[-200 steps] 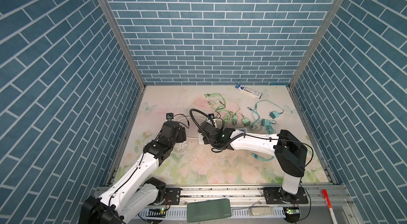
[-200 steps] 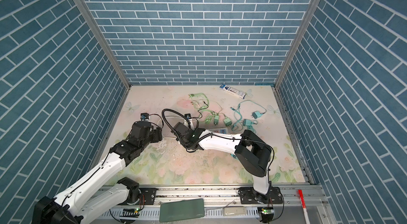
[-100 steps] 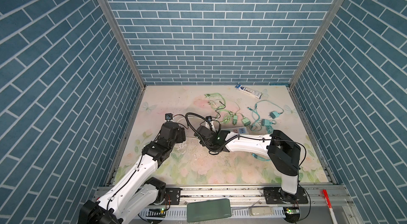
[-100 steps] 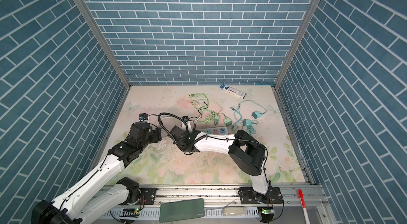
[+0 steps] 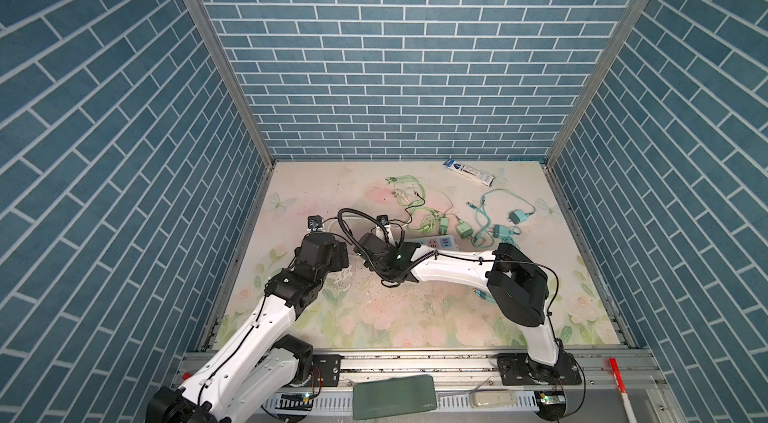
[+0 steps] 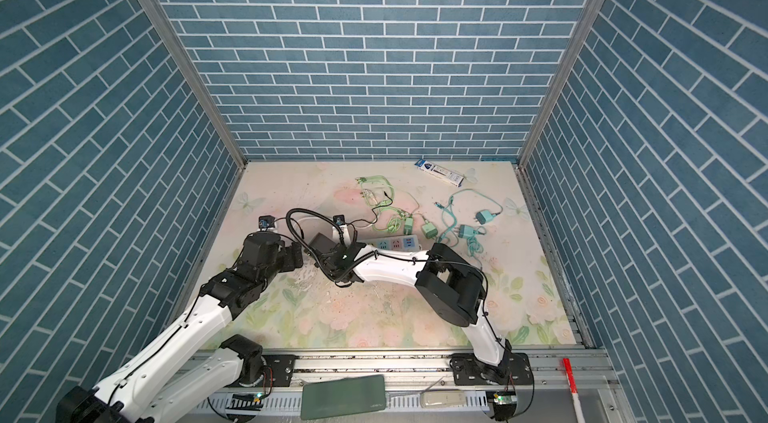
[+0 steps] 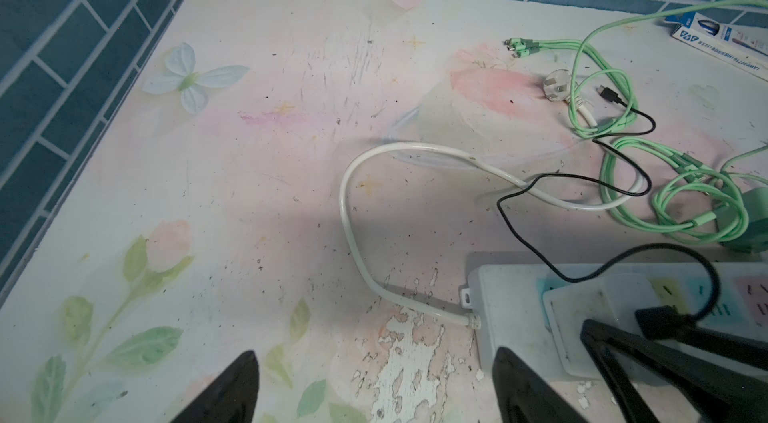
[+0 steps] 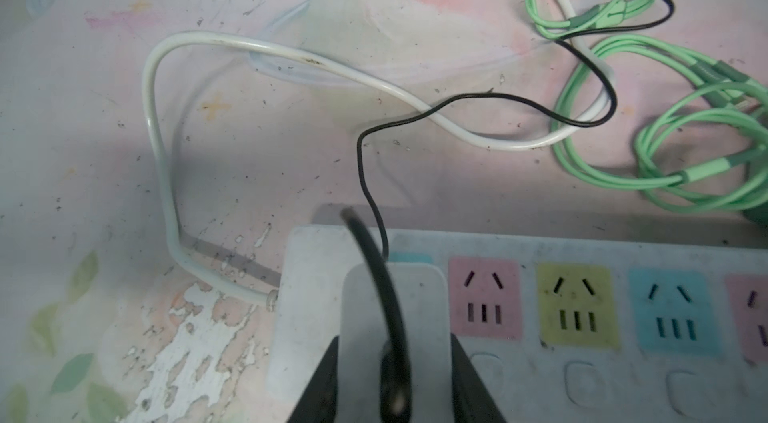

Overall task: Insert the plug
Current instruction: 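Lower the charger prongs into the end socket with the right gripper, then open the right gripper and lift off the plugged charger while the left gripper moves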

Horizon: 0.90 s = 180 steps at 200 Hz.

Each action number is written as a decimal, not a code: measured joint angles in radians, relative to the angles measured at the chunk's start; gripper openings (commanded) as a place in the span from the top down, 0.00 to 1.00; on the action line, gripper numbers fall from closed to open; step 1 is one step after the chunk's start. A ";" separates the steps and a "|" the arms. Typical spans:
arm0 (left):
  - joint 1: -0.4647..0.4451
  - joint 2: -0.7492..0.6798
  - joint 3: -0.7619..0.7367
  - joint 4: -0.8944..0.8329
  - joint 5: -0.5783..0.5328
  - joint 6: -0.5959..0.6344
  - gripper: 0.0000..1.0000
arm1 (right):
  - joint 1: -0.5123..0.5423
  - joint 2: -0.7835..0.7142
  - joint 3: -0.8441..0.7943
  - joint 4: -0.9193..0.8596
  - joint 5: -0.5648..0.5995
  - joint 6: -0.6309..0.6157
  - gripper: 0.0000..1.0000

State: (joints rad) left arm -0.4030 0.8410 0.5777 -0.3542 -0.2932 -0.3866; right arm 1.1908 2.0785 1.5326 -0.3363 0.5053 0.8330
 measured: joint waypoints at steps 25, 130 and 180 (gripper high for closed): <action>0.004 -0.043 0.001 -0.017 -0.015 0.005 0.02 | 0.000 0.038 0.062 -0.013 -0.021 0.000 0.67; 0.014 -0.058 0.002 -0.045 -0.055 -0.011 0.00 | 0.006 0.017 -0.020 -0.030 -0.183 0.004 0.25; 0.015 -0.044 0.002 -0.045 -0.053 -0.012 0.00 | -0.001 -0.067 -0.080 -0.048 -0.185 0.000 0.24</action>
State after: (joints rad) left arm -0.3882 0.7967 0.5793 -0.3996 -0.3458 -0.3988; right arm 1.1900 2.0117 1.4528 -0.3847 0.3199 0.8326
